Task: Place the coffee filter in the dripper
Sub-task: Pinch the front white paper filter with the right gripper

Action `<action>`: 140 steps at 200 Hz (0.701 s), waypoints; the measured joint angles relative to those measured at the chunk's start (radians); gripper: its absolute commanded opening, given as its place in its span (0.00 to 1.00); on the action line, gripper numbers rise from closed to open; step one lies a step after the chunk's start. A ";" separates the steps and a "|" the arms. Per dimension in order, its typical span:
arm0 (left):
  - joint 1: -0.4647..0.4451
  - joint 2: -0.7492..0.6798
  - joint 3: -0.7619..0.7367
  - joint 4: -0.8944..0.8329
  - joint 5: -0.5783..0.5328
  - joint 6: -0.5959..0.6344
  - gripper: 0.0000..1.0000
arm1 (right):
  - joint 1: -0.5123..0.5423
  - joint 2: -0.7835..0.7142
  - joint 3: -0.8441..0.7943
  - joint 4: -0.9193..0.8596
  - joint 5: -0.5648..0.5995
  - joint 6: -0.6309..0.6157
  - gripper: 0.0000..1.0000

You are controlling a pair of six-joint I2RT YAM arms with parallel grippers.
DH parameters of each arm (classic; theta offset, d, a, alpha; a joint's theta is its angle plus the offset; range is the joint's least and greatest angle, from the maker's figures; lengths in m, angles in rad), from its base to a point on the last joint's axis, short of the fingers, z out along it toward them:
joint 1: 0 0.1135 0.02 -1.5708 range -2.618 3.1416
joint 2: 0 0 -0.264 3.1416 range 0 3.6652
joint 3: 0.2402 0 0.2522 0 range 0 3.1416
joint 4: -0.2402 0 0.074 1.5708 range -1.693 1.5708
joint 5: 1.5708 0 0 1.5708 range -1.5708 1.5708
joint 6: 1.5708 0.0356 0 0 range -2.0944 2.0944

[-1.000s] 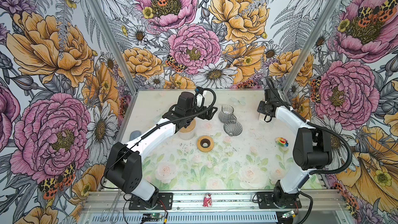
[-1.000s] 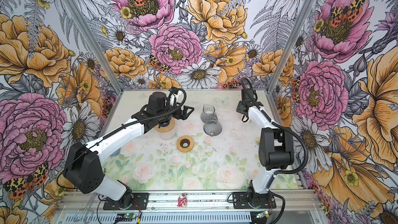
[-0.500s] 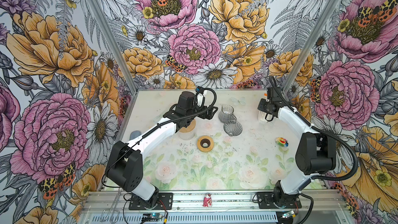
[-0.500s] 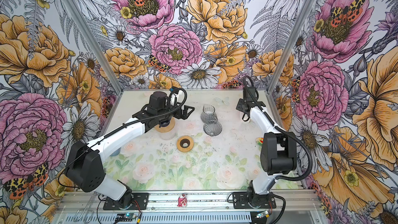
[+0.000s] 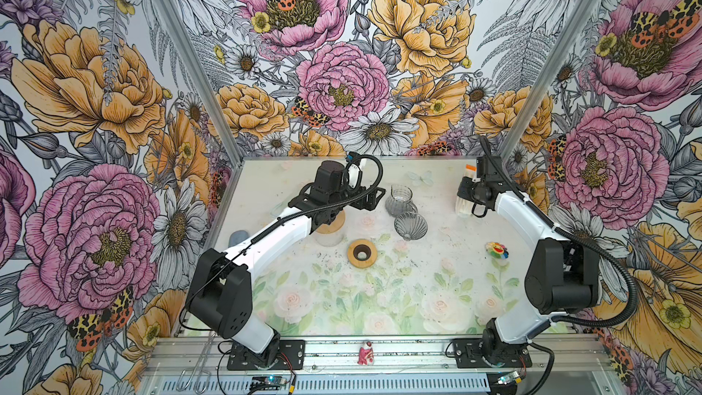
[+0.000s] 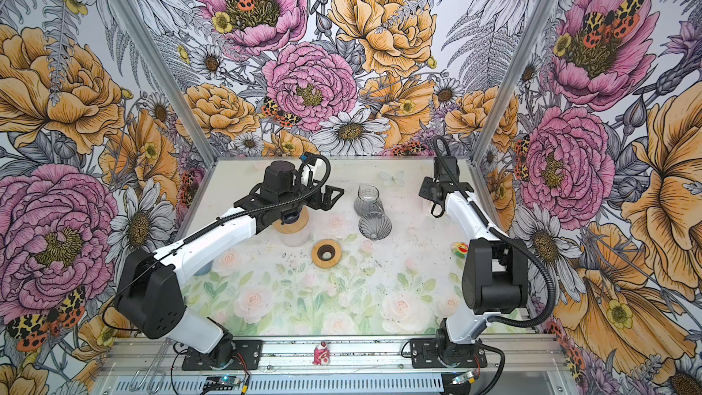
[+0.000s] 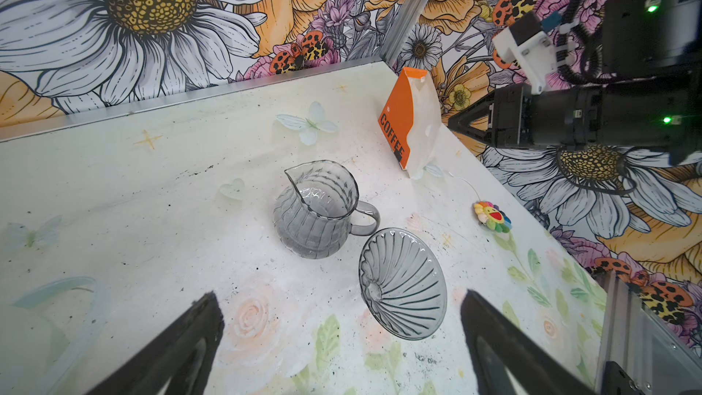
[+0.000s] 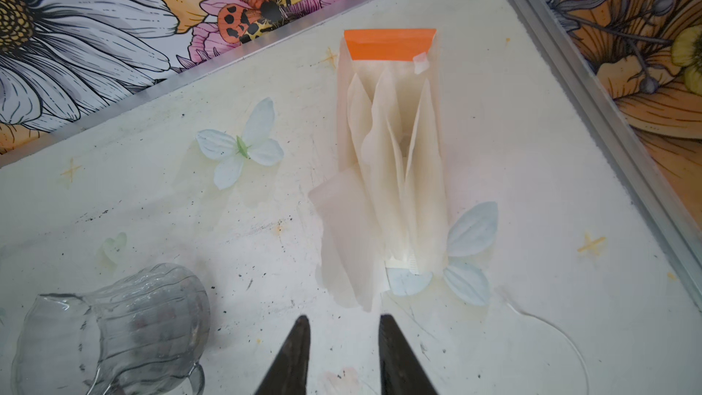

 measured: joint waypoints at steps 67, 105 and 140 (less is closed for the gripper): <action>0.000 0.000 0.000 -0.009 0.000 0.000 0.99 | -0.012 0.087 0.000 0.000 -0.032 -0.008 0.30; 0.000 0.000 0.000 -0.016 0.000 0.000 0.99 | -0.016 0.126 0.011 0.000 -0.031 -0.008 0.27; -0.005 0.000 0.000 -0.019 0.000 0.000 0.99 | -0.019 0.150 0.034 0.000 -0.024 -0.007 0.23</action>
